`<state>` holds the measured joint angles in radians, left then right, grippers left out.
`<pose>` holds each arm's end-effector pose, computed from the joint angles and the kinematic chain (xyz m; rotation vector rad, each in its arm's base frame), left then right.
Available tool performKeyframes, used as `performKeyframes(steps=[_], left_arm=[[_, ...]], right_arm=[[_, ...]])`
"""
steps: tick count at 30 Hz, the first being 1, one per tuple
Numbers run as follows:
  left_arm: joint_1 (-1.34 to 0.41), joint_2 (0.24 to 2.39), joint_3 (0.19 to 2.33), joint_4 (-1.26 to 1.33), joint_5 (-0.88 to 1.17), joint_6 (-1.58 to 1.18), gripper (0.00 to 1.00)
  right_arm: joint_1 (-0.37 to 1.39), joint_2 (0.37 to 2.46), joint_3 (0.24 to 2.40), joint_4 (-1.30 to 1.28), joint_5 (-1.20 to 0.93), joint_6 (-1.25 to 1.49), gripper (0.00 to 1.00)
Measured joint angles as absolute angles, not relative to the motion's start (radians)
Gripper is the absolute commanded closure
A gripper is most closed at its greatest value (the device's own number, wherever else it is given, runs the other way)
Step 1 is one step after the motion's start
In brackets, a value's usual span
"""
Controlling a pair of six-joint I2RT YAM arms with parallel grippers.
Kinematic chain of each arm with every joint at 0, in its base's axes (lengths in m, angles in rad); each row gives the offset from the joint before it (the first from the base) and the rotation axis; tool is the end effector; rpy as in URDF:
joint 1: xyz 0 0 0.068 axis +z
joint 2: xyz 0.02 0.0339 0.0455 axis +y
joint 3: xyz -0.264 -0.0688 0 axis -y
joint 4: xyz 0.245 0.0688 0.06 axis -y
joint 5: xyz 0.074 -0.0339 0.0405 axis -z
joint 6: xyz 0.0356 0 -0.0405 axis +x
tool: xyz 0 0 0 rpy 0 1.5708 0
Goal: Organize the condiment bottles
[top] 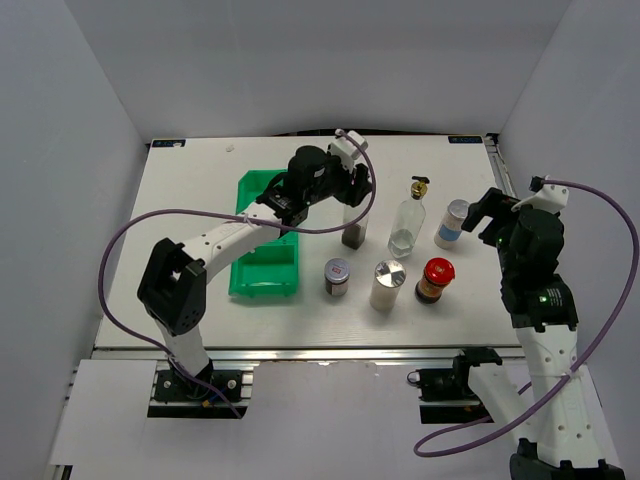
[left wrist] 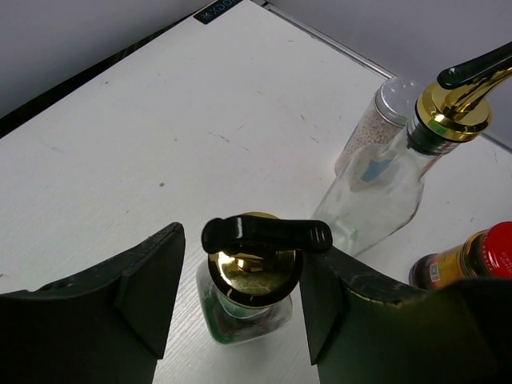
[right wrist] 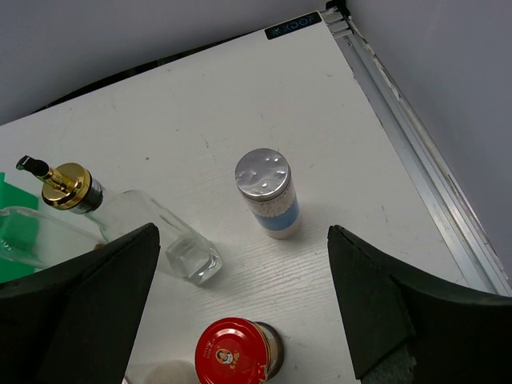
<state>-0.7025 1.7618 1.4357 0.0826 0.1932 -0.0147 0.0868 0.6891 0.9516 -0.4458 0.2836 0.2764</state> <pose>0.3216 -0.2812 0.3248 0.7590 1.7017 -0.6785 0.1440 0.0025 0.3832 0.3692 1.7073 0.0170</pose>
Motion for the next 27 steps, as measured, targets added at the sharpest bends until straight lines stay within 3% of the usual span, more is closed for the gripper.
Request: performKeyframes(steps=[5, 8, 12, 13, 16, 27], left_arm=[[-0.711, 1.778, 1.439, 0.073, 0.175, -0.010, 0.36], [-0.712, 1.796, 1.441, 0.065, 0.171, -0.008, 0.47], [-0.712, 1.803, 1.442, 0.056, 0.161, 0.001, 0.69], [-0.712, 1.803, 1.442, 0.056, 0.159, 0.001, 0.81], [-0.712, 1.803, 1.448, 0.049, 0.152, 0.000, 1.00], [-0.716, 1.821, 1.608, -0.020, -0.126, -0.045, 1.00]], right_arm=[[0.087, 0.679, 0.952, -0.445, 0.289, 0.276, 0.11], [0.087, 0.677, 0.952, -0.445, 0.290, 0.276, 0.11], [0.087, 0.678, 0.951, -0.445, 0.290, 0.276, 0.11], [0.087, 0.678, 0.951, -0.445, 0.290, 0.276, 0.11], [0.087, 0.678, 0.950, -0.445, 0.290, 0.276, 0.11], [0.087, 0.676, 0.933, -0.445, 0.293, 0.276, 0.11]])
